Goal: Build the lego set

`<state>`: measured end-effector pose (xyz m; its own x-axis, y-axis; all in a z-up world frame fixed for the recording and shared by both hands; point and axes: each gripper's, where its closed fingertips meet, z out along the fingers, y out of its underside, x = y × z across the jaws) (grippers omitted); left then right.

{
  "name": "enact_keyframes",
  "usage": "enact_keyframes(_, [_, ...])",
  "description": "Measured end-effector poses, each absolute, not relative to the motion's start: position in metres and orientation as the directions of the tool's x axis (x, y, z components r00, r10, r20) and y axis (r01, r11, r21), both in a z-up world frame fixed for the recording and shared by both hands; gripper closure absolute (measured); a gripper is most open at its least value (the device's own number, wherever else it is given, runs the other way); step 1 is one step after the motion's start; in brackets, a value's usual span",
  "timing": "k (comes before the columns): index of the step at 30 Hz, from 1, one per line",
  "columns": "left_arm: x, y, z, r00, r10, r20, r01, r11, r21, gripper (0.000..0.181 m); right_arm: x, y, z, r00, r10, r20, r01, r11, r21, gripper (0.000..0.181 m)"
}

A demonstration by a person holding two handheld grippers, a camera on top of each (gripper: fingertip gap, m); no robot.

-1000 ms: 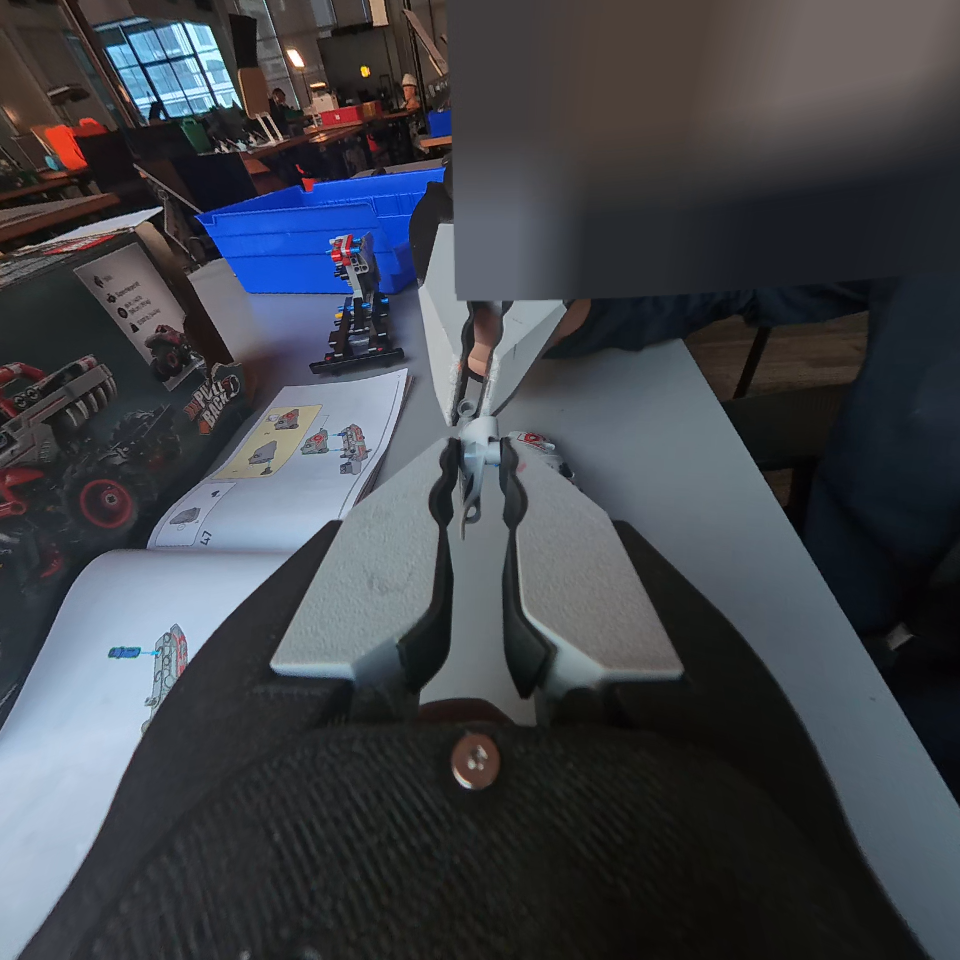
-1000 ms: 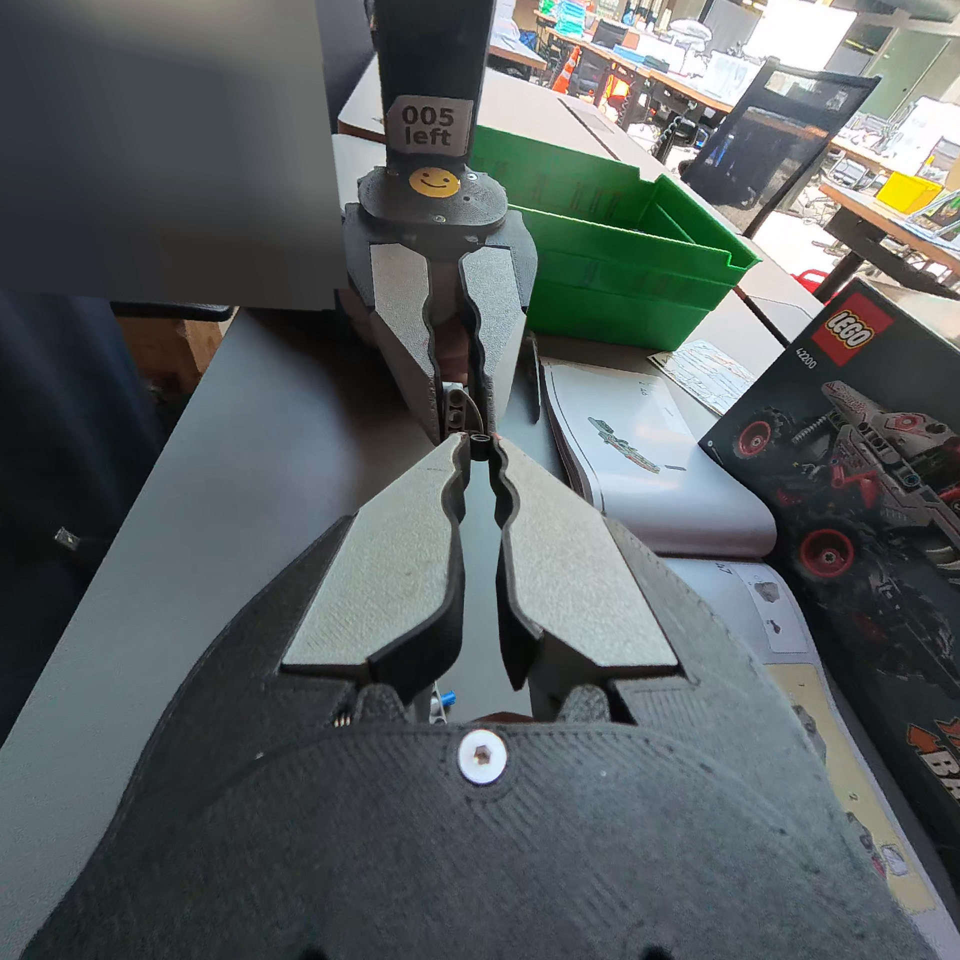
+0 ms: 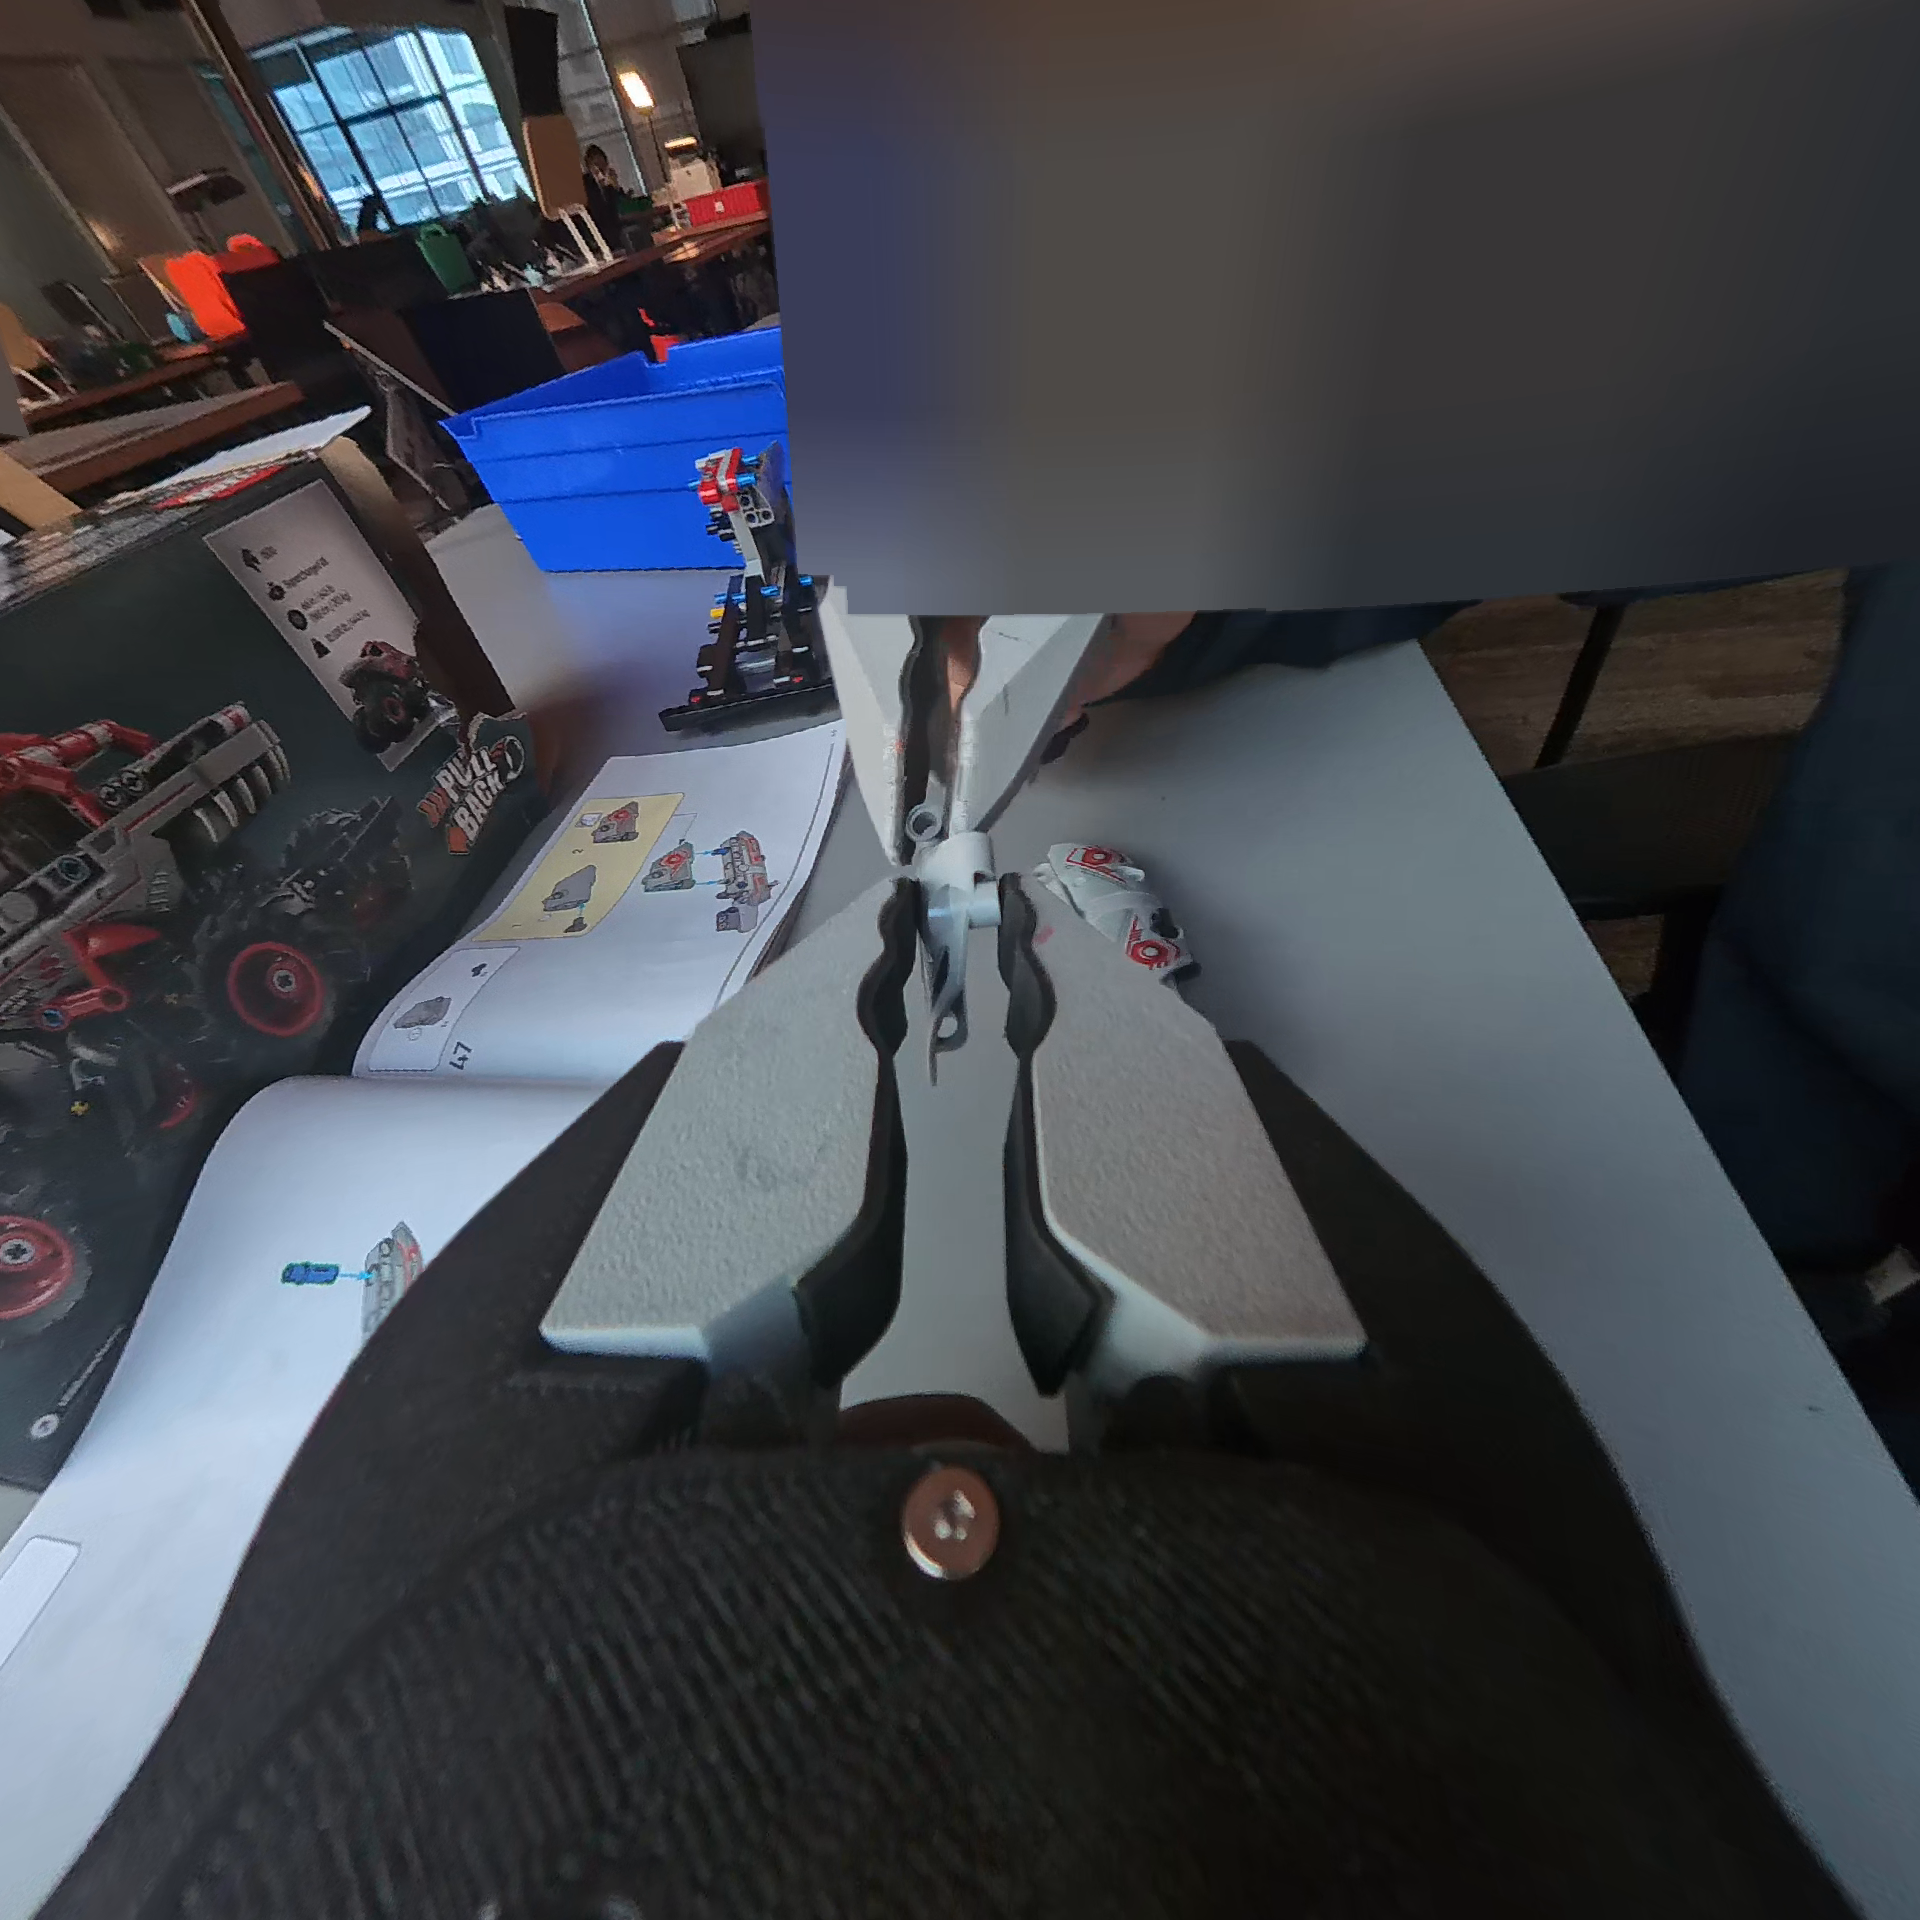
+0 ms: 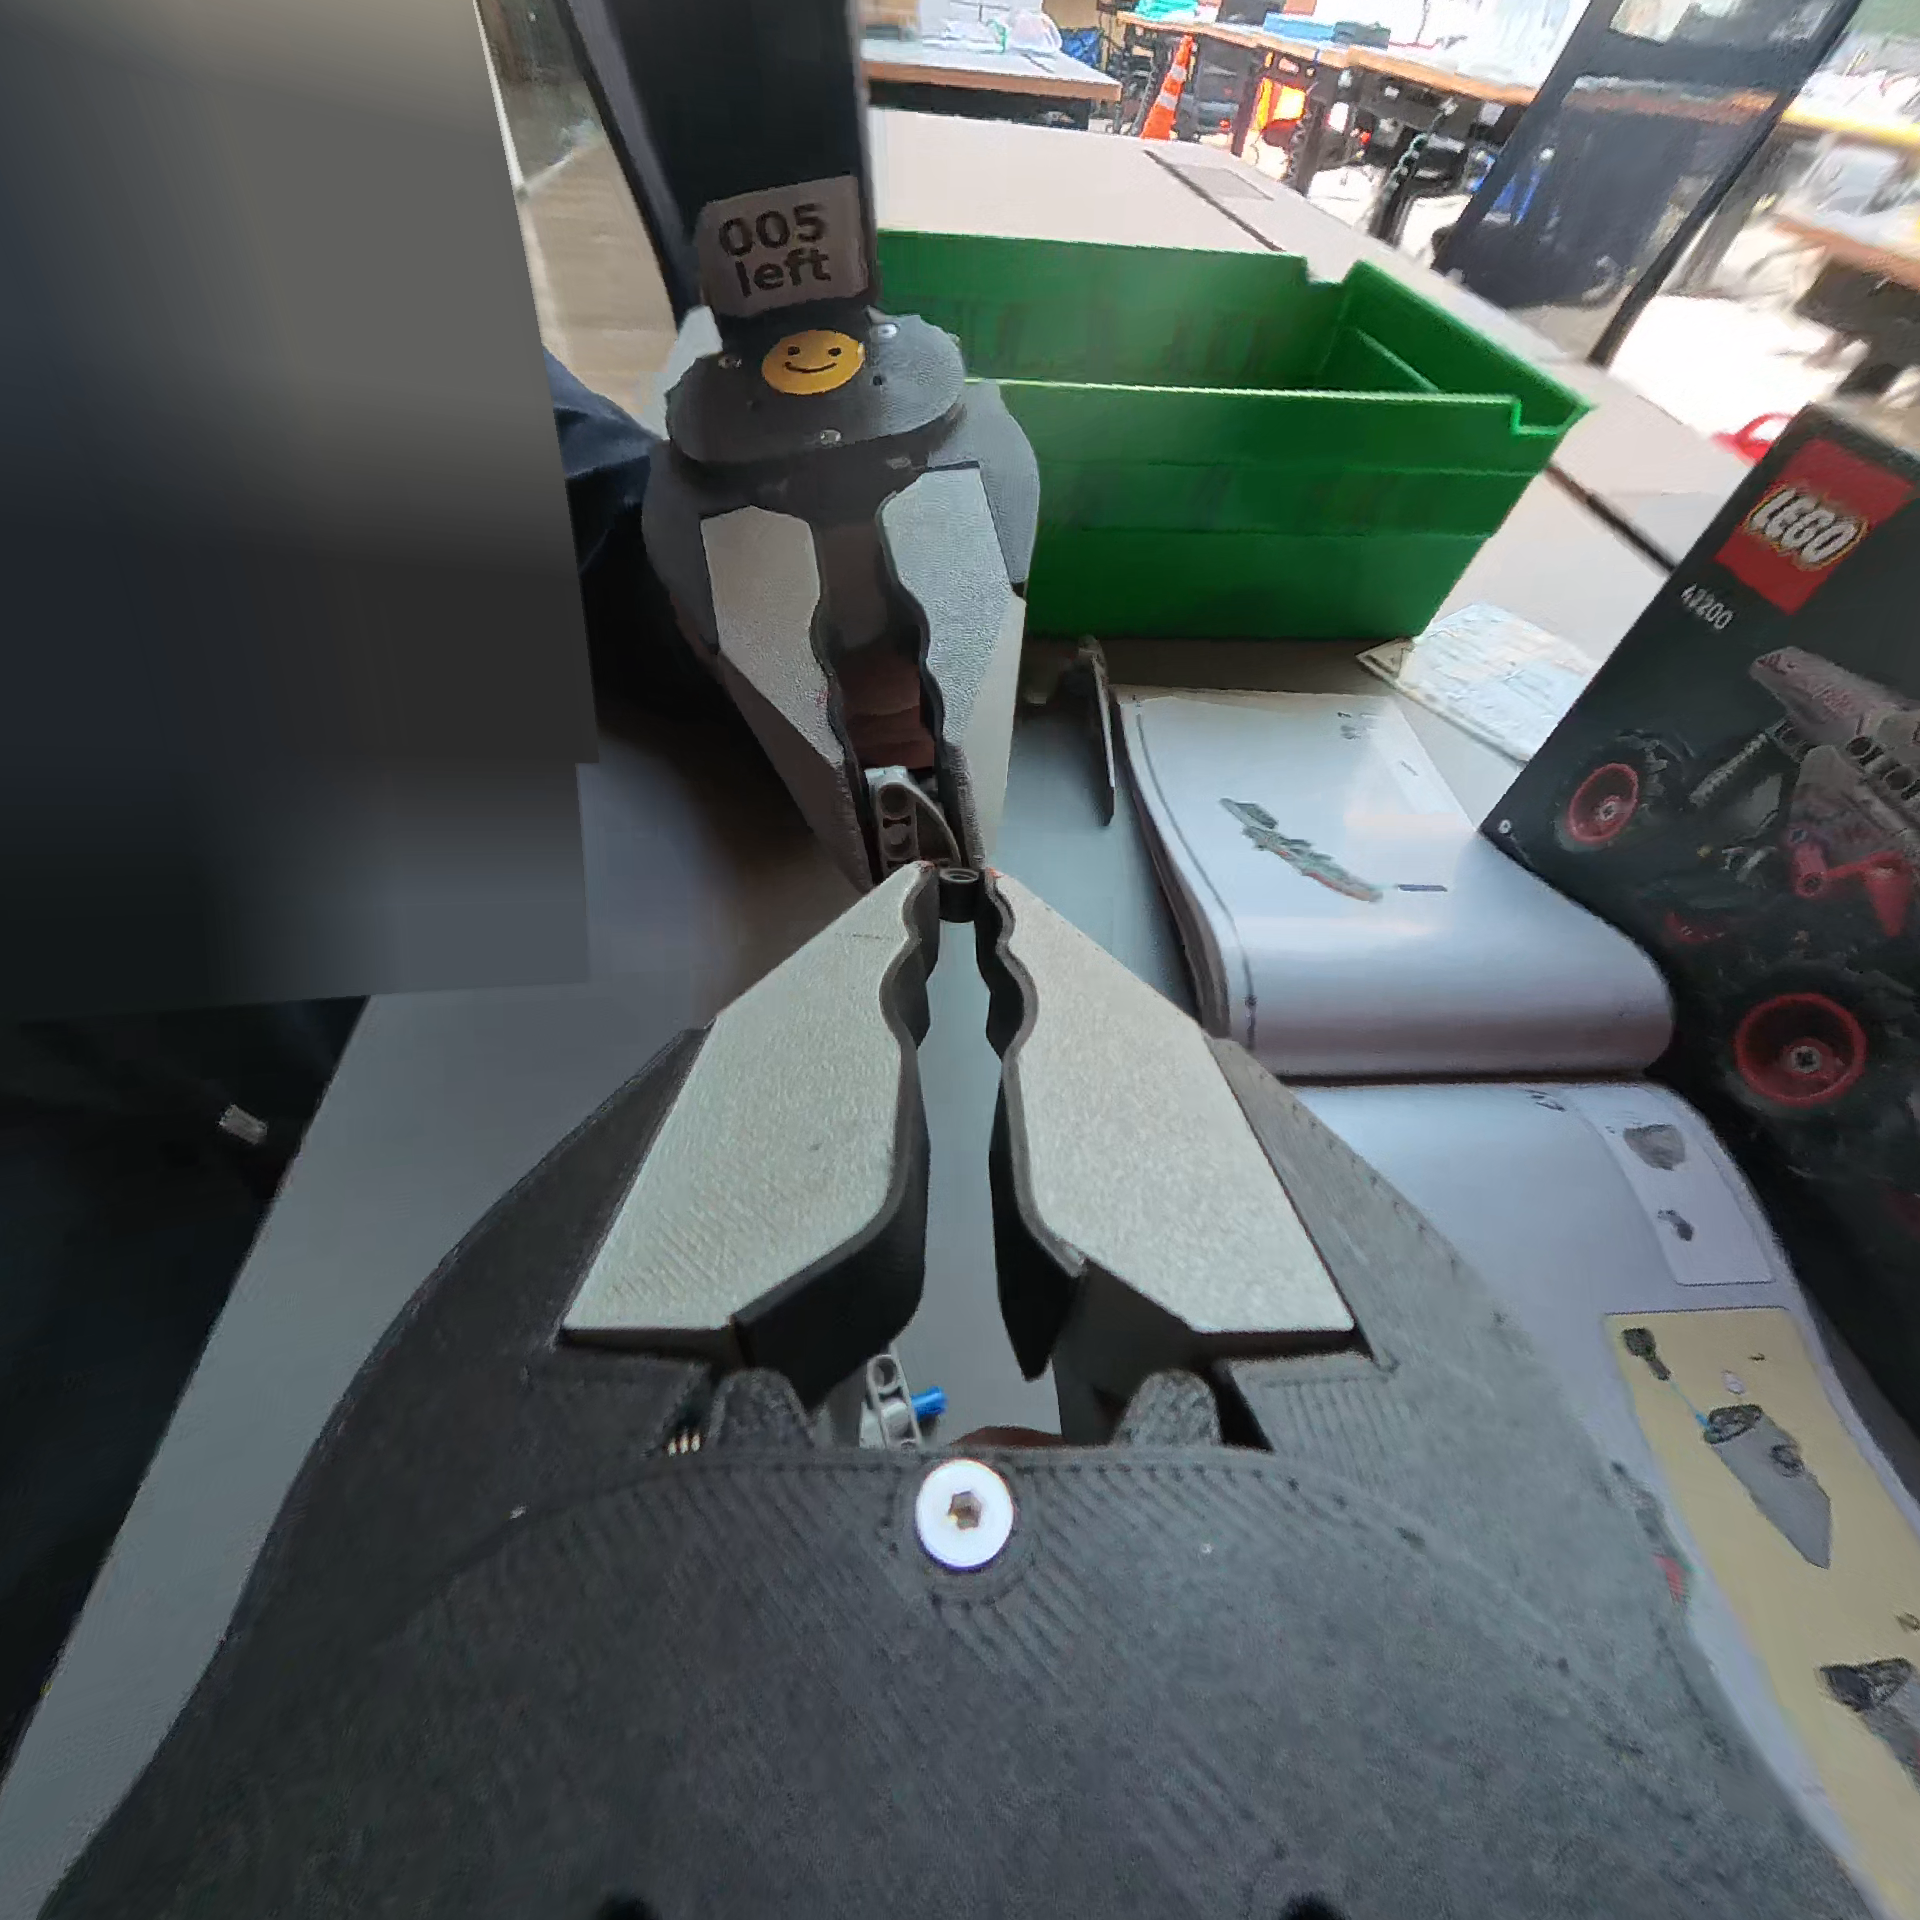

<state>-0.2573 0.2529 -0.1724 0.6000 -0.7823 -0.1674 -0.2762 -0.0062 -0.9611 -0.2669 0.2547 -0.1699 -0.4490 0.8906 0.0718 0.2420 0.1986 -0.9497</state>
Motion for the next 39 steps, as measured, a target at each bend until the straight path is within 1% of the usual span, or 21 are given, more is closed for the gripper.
enact_keyframes(2, [-0.258, 0.256, -0.173, 0.612, -0.749, -0.254, -0.342, 0.04, -0.939, 0.17, -0.267, 0.257, -0.17, -0.465, 0.883, -0.065, 0.282, 0.079, -0.956, 0.177])
enact_keyframes(4, [-0.258, 0.256, -0.173, 0.613, -0.726, -0.31, -0.386, 0.067, -0.92, 0.17, -0.268, 0.258, -0.17, -0.474, 0.872, -0.122, 0.294, 0.026, -0.956, 0.177])
enact_keyframes(6, [-0.258, 0.255, -0.169, 0.619, -0.745, -0.247, -0.327, 0.042, -0.944, 0.17, -0.268, 0.257, -0.167, -0.469, 0.88, -0.073, 0.267, 0.062, -0.962, 0.177])
enact_keyframes(9, [-0.255, 0.255, -0.169, 0.613, -0.776, -0.149, -0.253, -0.015, -0.967, 0.17, -0.267, 0.254, -0.168, -0.458, 0.887, 0.063, 0.232, 0.188, -0.954, 0.177])
enact_keyframes(11, [-0.255, 0.255, -0.166, 0.61, -0.785, -0.106, -0.21, -0.031, -0.977, 0.17, -0.267, 0.255, -0.166, -0.45, 0.889, 0.086, 0.218, 0.203, -0.955, 0.177])
enact_keyframes(14, [-0.255, 0.256, -0.163, 0.609, -0.784, -0.124, -0.208, -0.007, -0.978, 0.17, -0.267, 0.255, -0.162, -0.467, 0.878, 0.102, 0.185, 0.209, -0.96, 0.177])
enact_keyframes(19, [-0.252, 0.252, -0.149, 0.559, -0.829, -0.023, -0.077, -0.025, -0.997, 0.169, -0.262, 0.253, -0.149, -0.466, 0.866, 0.181, 0.126, 0.268, -0.955, 0.174])
enact_keyframes(20, [-0.251, 0.252, -0.151, 0.554, -0.832, -0.027, -0.086, -0.025, -0.996, 0.169, -0.26, 0.252, -0.149, -0.473, 0.863, 0.176, 0.131, 0.267, -0.955, 0.169])
enact_keyframes(22, [-0.249, 0.252, -0.157, 0.553, -0.832, -0.044, -0.12, -0.027, -0.992, 0.169, -0.256, 0.251, -0.151, -0.497, 0.86, 0.118, 0.164, 0.226, -0.96, 0.151])
enact_keyframes(23, [-0.249, 0.252, -0.158, 0.56, -0.826, -0.064, -0.132, -0.012, -0.991, 0.169, -0.255, 0.251, -0.154, -0.5, 0.862, 0.084, 0.189, 0.204, -0.961, 0.145])
enact_keyframes(24, [-0.248, 0.252, -0.158, 0.558, -0.826, -0.077, -0.138, -0.001, -0.99, 0.169, -0.255, 0.252, -0.155, -0.5, 0.864, 0.064, 0.205, 0.189, -0.96, 0.148])
enact_keyframes(25, [-0.247, 0.252, -0.158, 0.56, -0.825, -0.082, -0.144, 0.0, -0.99, 0.169, -0.255, 0.251, -0.156, -0.499, 0.864, 0.067, 0.205, 0.193, -0.96, 0.162])
enact_keyframes(26, [-0.248, 0.252, -0.159, 0.565, -0.821, -0.083, -0.146, -0.001, -0.989, 0.169, -0.255, 0.25, -0.156, -0.497, 0.863, 0.096, 0.189, 0.215, -0.958, 0.17])
enact_keyframes(28, [-0.248, 0.251, -0.16, 0.558, -0.826, -0.079, -0.153, -0.009, -0.988, 0.169, -0.254, 0.252, -0.159, -0.485, 0.858, 0.167, 0.176, 0.283, -0.943, 0.173])
enact_keyframes(30, [-0.251, 0.252, -0.161, 0.559, -0.826, -0.072, -0.154, -0.018, -0.988, 0.169, -0.253, 0.256, -0.162, -0.481, 0.858, 0.183, 0.192, 0.306, -0.932, 0.179])
enact_keyframes(33, [-0.254, 0.253, -0.163, 0.564, -0.824, -0.051, -0.153, -0.044, -0.987, 0.169, -0.251, 0.258, -0.156, -0.488, 0.86, 0.15, 0.183, 0.268, -0.946, 0.181])
enact_keyframes(39, [-0.257, 0.257, -0.167, 0.577, -0.816, -0.019, -0.16, -0.09, -0.983, 0.169, -0.25, 0.266, -0.153, -0.466, 0.879, 0.107, 0.22, 0.232, -0.947, 0.181])
